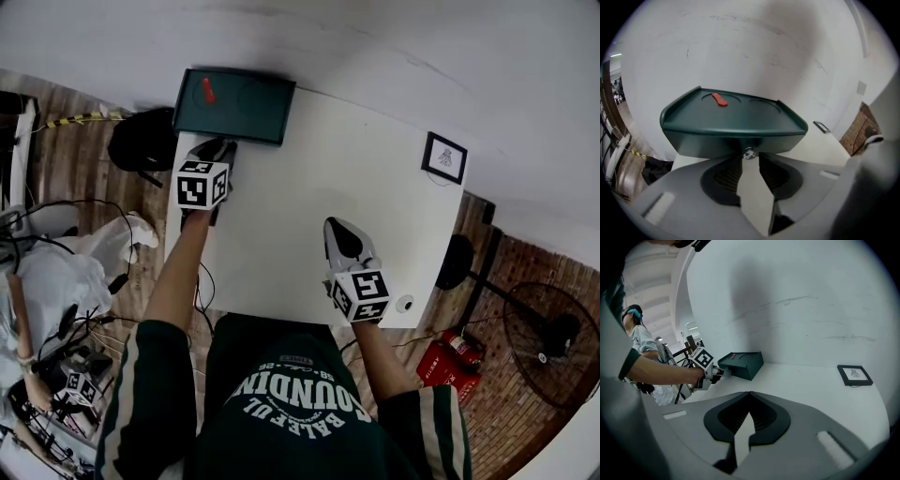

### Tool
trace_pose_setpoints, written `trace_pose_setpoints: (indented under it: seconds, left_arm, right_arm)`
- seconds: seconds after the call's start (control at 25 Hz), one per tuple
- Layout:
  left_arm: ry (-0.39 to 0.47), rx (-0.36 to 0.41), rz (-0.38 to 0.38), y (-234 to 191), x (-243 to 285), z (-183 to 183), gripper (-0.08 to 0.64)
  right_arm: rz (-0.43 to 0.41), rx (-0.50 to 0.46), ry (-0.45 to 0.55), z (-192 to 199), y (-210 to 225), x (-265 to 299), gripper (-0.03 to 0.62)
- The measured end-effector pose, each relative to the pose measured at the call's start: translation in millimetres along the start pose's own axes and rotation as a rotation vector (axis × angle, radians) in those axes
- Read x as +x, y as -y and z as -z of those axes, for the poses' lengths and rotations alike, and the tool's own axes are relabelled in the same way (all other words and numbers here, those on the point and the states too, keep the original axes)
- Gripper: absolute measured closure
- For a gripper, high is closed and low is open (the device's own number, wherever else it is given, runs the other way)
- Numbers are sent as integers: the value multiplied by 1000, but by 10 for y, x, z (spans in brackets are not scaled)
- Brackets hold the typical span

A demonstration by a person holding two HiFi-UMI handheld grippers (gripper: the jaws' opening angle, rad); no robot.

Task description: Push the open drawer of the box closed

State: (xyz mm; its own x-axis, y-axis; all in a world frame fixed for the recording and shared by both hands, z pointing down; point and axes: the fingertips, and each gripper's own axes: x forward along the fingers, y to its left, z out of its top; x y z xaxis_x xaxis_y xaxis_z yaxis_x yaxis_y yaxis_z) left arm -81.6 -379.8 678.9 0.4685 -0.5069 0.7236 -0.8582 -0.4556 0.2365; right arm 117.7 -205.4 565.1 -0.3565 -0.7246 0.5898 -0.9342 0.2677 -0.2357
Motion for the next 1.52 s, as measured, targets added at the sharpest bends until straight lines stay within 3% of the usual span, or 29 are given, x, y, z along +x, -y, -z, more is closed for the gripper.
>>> trace_pose_setpoints:
  seconds: [0.32,0.84,1.0,1.52]
  left_arm:
    - [23,-1,30,169,-231,122,436]
    - [169,99,16,840,-1254,255,470]
    - [240,111,14,1117,-1630,225,508]
    - [436,182,26,1865,-2398,-54,508]
  right_arm:
    - [-21,-15,32,-29,-50,-78,594]
    - [-87,-91,172,-386,-254,-548,594]
    - [-98,-107,218,-453,-296,-801,594]
    - [-98,-172,384,-825,-273,-1468,594]
